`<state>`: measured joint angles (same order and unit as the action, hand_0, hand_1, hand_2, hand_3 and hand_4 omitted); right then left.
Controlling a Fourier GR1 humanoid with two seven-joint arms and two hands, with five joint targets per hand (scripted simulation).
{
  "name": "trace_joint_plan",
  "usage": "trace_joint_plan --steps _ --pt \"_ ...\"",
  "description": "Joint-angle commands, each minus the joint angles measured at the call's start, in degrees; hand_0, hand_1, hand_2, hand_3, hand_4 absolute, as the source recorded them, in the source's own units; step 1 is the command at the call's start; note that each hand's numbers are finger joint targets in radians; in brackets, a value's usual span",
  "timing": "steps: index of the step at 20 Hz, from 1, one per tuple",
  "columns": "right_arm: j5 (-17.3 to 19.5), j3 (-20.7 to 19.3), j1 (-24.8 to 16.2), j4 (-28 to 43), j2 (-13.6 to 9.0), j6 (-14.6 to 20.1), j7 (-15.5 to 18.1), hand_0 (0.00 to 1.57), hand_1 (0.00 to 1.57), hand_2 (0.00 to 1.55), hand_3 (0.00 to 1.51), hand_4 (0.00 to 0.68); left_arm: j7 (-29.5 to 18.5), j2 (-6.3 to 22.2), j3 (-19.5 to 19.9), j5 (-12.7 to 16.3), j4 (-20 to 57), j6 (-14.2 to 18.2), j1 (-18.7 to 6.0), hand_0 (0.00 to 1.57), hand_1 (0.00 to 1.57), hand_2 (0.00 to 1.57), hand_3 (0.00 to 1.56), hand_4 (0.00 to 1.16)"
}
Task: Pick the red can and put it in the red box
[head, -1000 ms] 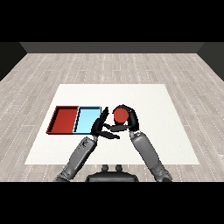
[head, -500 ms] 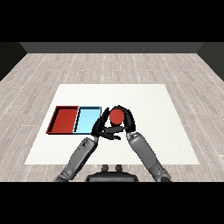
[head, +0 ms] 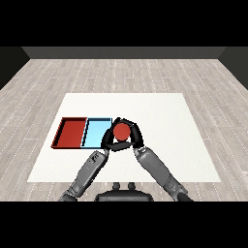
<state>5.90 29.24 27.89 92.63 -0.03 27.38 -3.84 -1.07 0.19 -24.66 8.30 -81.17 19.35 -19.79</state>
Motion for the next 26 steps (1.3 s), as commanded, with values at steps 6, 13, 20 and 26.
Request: trace_joint_plan --steps 6,13,20,26 --pt "-2.53 4.03 2.26 -3.17 0.02 4.18 0.58 1.48 1.48 1.44 1.38 0.533 7.3 1.24 4.15 -2.13 -5.02 3.88 1.31 1.57 1.57 1.49 1.35 0.71" --pt "-1.85 2.36 -1.59 -4.77 0.02 0.11 5.78 1.49 1.49 1.45 1.39 0.526 -0.56 -0.16 0.85 -0.93 -6.18 8.39 4.94 1.57 1.57 1.51 1.41 0.87" --pt "-2.46 1.57 4.61 -4.94 0.03 4.33 -2.33 0.7 0.7 0.85 0.3 0.0 -2.39 -0.18 2.02 1.2 -2.75 8.48 0.95 1.57 1.57 1.55 1.49 1.04" --pt "4.48 1.62 0.38 -0.24 0.03 0.67 -6.6 0.0 0.0 0.0 0.0 0.0 0.15 -0.18 0.45 -0.61 -6.27 9.52 2.65 1.57 1.57 1.55 1.49 1.04"
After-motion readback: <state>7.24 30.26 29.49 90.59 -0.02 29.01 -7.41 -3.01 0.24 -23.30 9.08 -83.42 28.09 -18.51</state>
